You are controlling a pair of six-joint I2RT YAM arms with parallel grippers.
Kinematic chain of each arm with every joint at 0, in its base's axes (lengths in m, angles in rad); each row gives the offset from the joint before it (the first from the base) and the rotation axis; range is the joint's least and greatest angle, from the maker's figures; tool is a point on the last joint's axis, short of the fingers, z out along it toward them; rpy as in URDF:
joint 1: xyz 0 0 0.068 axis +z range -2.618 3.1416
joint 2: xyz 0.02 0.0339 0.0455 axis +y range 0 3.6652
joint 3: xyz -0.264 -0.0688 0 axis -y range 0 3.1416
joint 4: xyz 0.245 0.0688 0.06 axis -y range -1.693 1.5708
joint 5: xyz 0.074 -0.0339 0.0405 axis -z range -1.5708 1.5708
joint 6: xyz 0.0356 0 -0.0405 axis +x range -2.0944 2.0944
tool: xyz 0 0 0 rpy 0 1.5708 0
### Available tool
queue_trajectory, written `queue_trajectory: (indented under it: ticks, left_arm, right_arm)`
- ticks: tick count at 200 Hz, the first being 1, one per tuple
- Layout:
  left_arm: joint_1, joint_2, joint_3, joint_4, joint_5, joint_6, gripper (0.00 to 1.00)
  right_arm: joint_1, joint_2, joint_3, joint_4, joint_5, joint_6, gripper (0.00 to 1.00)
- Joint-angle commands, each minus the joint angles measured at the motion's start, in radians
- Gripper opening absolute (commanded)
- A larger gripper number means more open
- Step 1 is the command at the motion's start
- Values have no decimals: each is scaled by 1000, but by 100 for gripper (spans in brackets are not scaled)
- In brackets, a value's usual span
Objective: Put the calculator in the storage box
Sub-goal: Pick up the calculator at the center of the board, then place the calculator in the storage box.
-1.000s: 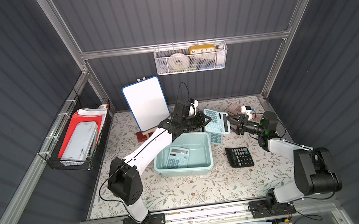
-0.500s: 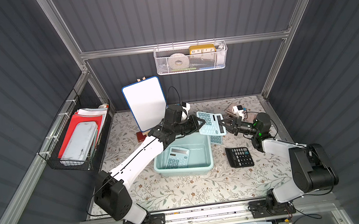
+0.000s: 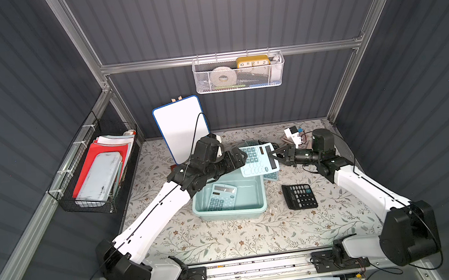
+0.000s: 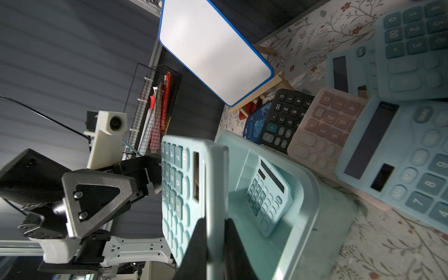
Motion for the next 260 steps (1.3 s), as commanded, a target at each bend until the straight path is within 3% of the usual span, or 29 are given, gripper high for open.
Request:
queue_trajectory:
  ticks: [1, 53, 142, 177, 209, 260]
  left_arm:
    - [5, -65, -20, -190, -174, 17, 99]
    - [10, -193, -111, -269, -304, -17, 99]
    - [69, -304, -177, -428, -450, -110, 99]
    - [153, -313, -203, -433, -387, -101, 99]
    - [174, -302, -217, -434, -363, -94, 99]
    - [180, -318, -256, -415, -357, -114, 99]
  right_arm:
    - [73, -10, 101, -359, 169, -284, 0]
    - [250, 85, 352, -676, 437, -523, 0]
    - [515, 351, 685, -951, 885, -863, 0]
    - [583, 483, 812, -1069, 989, -960, 0]
    - [630, 577, 897, -1157, 1067, -1027, 0]
    - [659, 668, 954, -1217, 1043, -1104, 0]
